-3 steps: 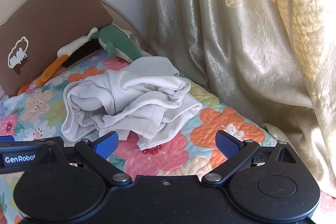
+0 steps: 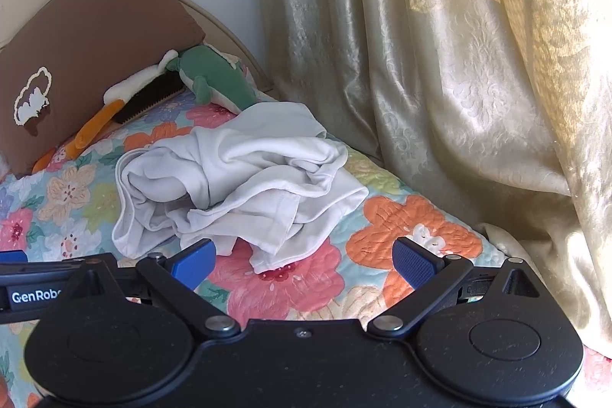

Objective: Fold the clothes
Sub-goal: 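Move both grippers toward the crumpled white cloth on the quilt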

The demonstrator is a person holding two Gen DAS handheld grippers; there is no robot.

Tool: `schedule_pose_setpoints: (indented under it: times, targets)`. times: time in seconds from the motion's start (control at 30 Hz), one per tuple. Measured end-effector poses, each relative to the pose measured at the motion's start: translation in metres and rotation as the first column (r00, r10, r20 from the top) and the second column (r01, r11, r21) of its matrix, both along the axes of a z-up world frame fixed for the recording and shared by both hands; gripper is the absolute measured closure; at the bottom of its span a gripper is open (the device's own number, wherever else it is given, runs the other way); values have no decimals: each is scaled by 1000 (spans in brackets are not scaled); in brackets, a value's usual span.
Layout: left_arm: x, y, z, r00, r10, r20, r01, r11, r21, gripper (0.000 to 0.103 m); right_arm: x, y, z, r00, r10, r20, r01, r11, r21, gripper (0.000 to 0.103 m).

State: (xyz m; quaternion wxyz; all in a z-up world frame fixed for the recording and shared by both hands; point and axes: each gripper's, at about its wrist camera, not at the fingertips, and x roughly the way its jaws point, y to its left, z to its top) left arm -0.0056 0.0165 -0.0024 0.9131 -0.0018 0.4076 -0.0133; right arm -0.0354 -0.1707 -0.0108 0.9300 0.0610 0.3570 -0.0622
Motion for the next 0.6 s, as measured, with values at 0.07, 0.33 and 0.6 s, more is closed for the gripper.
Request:
schedule_pose_setpoints:
  times: [0.07,0.33,0.6]
  targets:
    - [-3,10,-1,1000,-4,6,4,999,-38,0,0,-1,0,1000,2,4,-2,1000,11,2]
    - [7,-14,-9,998,-6,-63,8,1000,22,0,1,0,0,1000,9,3,-9,1000,17,2]
    - [1,-3,-14,997,-28,-65,27,999,-19,2,2,0,-2,1000,6,-4,-6,1000,20,2]
